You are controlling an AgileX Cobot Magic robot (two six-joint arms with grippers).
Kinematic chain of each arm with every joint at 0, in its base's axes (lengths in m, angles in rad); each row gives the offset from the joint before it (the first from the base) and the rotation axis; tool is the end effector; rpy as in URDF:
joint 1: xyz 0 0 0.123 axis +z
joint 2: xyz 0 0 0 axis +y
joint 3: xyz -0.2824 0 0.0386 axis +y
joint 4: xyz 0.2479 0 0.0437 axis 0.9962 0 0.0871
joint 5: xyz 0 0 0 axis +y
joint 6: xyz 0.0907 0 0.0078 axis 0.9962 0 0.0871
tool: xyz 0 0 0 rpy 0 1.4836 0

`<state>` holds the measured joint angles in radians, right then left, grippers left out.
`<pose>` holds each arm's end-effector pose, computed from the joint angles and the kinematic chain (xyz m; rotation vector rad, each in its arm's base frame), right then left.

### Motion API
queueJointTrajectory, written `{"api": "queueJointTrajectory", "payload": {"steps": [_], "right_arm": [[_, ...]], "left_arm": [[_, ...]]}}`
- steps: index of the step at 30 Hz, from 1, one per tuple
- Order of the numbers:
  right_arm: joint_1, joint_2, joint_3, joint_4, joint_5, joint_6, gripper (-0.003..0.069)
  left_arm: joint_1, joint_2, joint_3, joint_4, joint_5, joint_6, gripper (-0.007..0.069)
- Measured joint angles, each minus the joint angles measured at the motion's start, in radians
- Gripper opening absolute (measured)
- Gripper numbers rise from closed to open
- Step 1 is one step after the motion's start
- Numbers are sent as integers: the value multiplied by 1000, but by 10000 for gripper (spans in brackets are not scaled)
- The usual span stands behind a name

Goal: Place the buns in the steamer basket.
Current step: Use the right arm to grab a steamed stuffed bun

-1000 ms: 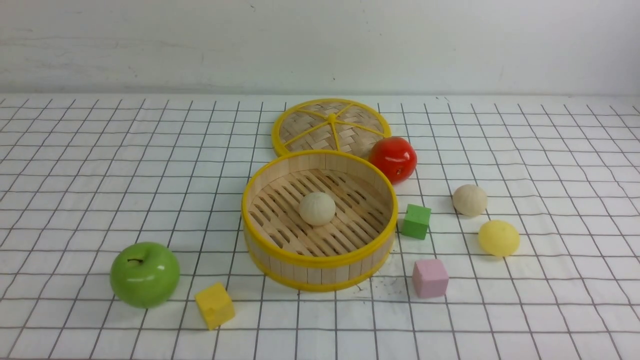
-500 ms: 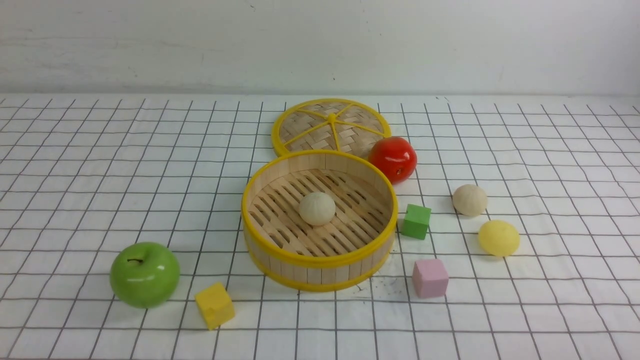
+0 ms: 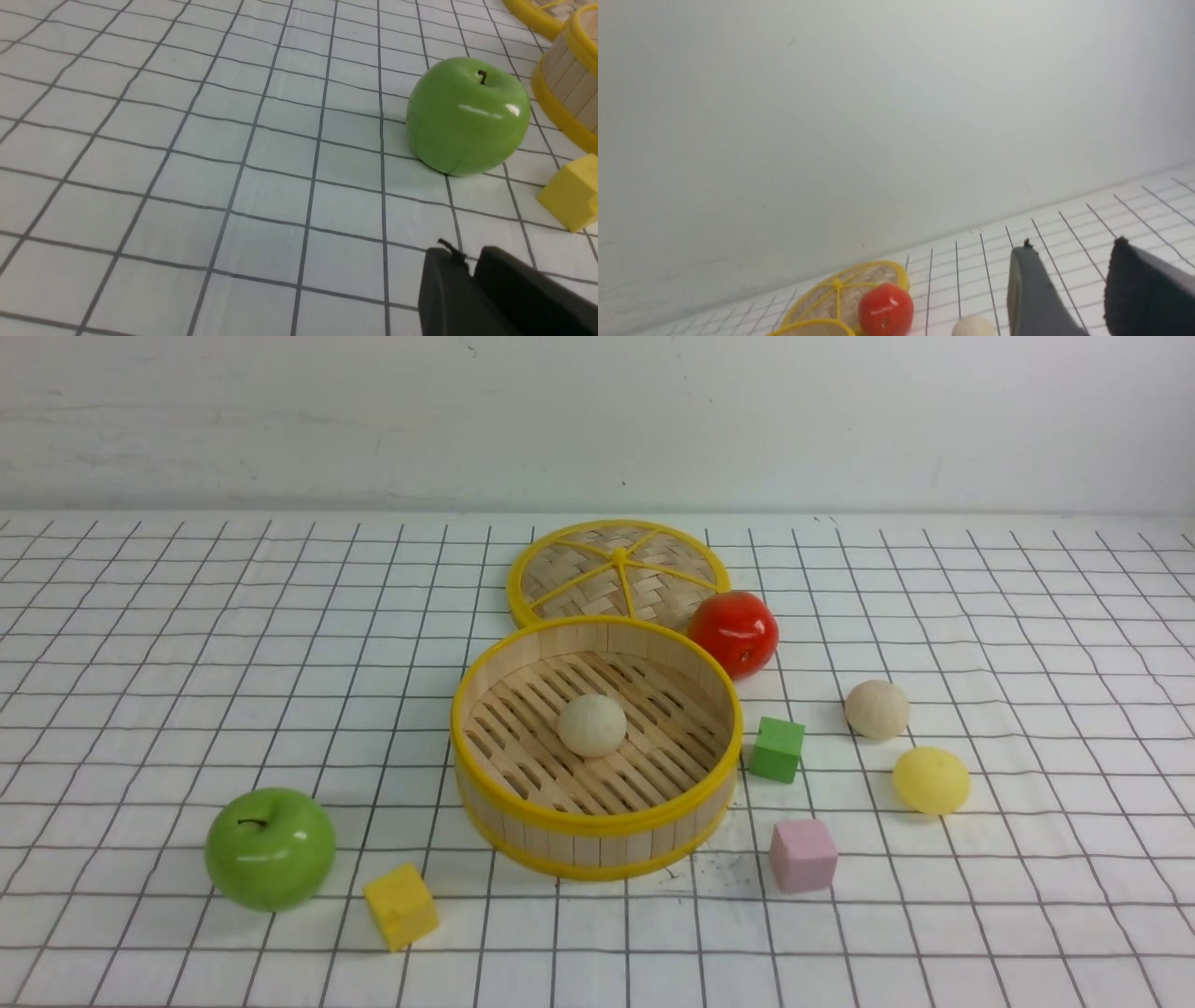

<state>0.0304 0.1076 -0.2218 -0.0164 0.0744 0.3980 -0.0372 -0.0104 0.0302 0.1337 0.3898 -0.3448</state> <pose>0.0550 0.0016 0.2748 0.2548 1.4299 0.3366 0.0523 0.0027 0.1688 -0.2081 1.8802 -0.1284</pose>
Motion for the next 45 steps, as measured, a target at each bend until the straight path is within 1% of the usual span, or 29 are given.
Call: {"api": "queueJointTrajectory", "payload": {"steps": [1,4,5,6,11,12,13,16,17,18,20,24,28,30,33,35,41,43,44,45], "right_arm": [[0,14,-21,0,21,0,241],[0,174,-147,8,152,8,241],[0,183,-153,8,159,9,241],[0,250,-188,16,209,11,241],[0,502,-250,40,350,14,241],[0,502,-250,40,352,14,241],[0,570,-251,41,366,14,241],[0,673,-251,16,367,5,241],[0,673,-251,16,367,5,241],[0,712,-252,-13,356,-5,241],[0,769,-253,-31,317,-16,241],[0,862,-256,-2,270,-23,241],[0,949,-280,36,308,-26,241],[0,1021,-328,48,390,-55,241],[0,1107,-440,53,512,-137,241],[0,1154,-513,55,556,-170,241],[0,1276,-736,91,583,-185,241],[0,1295,-771,96,591,-185,241],[0,1344,-841,105,606,-185,241],[0,1365,-861,106,611,-185,241]], "left_arm": [[0,0,0,0,0,0,89],[0,0,0,0,0,0,92],[0,0,0,0,0,0,92],[0,0,0,0,0,0,92],[0,0,0,0,0,0,95],[0,0,0,0,0,0,96],[0,0,0,0,0,0,99],[0,0,0,0,0,0,105],[0,0,0,0,0,0,105],[0,0,0,0,0,0,107],[0,0,0,0,0,0,110],[0,0,0,0,0,0,110],[0,0,0,0,0,0,110],[0,0,0,0,0,0,113],[0,0,0,0,0,0,115],[0,0,0,0,0,0,117],[0,0,0,0,0,0,124],[0,0,0,0,0,0,125],[0,0,0,0,0,0,127],[0,0,0,0,0,0,127]]}}
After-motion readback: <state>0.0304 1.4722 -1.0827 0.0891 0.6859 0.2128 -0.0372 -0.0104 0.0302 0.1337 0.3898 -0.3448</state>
